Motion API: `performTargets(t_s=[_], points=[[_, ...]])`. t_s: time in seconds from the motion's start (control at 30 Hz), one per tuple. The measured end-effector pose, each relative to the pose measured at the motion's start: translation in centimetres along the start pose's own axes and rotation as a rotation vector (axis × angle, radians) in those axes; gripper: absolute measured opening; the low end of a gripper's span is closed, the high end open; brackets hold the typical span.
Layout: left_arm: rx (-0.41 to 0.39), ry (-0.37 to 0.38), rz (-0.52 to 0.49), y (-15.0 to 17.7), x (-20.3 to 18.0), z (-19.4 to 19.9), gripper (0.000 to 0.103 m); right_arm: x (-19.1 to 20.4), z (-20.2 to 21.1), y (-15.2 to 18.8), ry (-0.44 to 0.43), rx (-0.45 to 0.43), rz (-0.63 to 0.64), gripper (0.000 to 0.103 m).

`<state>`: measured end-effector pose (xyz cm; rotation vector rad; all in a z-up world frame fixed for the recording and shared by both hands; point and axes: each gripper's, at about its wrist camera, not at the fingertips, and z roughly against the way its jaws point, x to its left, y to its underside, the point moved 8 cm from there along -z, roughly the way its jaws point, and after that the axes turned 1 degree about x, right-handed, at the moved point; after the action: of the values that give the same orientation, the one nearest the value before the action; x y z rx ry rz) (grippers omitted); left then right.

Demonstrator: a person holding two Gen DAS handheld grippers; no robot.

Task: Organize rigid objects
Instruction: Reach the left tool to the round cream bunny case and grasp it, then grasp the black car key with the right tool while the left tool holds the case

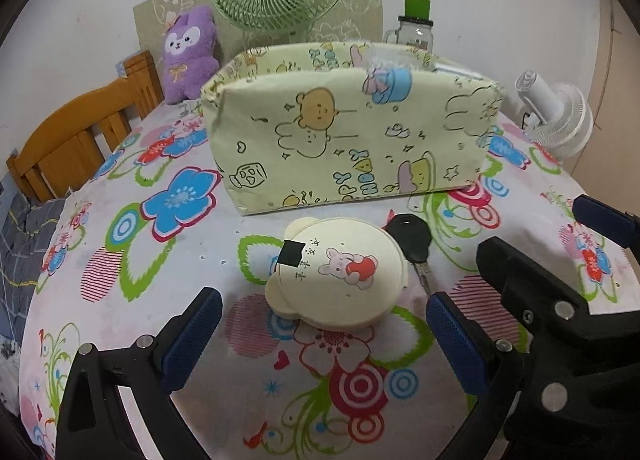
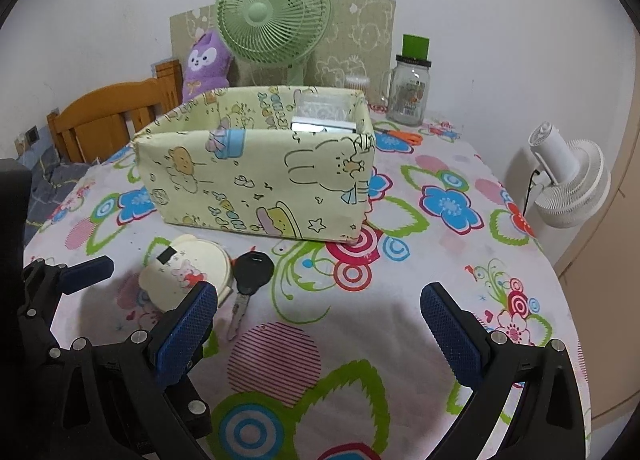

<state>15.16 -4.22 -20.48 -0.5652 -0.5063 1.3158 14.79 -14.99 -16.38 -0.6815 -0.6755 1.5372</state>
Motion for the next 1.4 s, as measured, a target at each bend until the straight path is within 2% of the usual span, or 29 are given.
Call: performTargets(t_s=[0.17, 0.3, 0.53, 0.63, 0.77, 1.2, 1.4], points=[[0.045, 0.013, 0.005, -0.1, 0.1, -1.4, 0.101, -0.3, -1.1, 0.0, 0.001, 0.022, -0.013, 0.103], [0.045, 0.004, -0.013, -0.6, 0.1, -1.8, 0.101, -0.6, -1.8, -0.2, -0.002, 0.036, -0.032, 0.103], [0.09, 0.045, 0.006, -0.8, 0.0, -2.8, 0.101, -0.9, -2.7, -0.5, -0.022, 0.052, -0.058, 0.102], [0.092, 0.051, 0.002, -1.0, -0.1, -2.9, 0.098, -0.9, -3.0, -0.6, -0.028, 0.061, -0.067, 0.102], [0.073, 0.069, -0.012, -1.4, -0.4, -2.7, 0.082, -1.2, -3.2, -0.7, -0.026, 0.071, -0.077, 0.102], [0.073, 0.056, -0.017, -0.9, 0.7, -2.0, 0.081, 0.4, -4.7, -0.5, -0.027, 0.131, -0.056, 0.102], [0.073, 0.052, -0.014, -0.6, 1.6, -2.0, 0.081, 2.1, -6.2, -0.3, -0.059, 0.185, -0.052, 0.088]])
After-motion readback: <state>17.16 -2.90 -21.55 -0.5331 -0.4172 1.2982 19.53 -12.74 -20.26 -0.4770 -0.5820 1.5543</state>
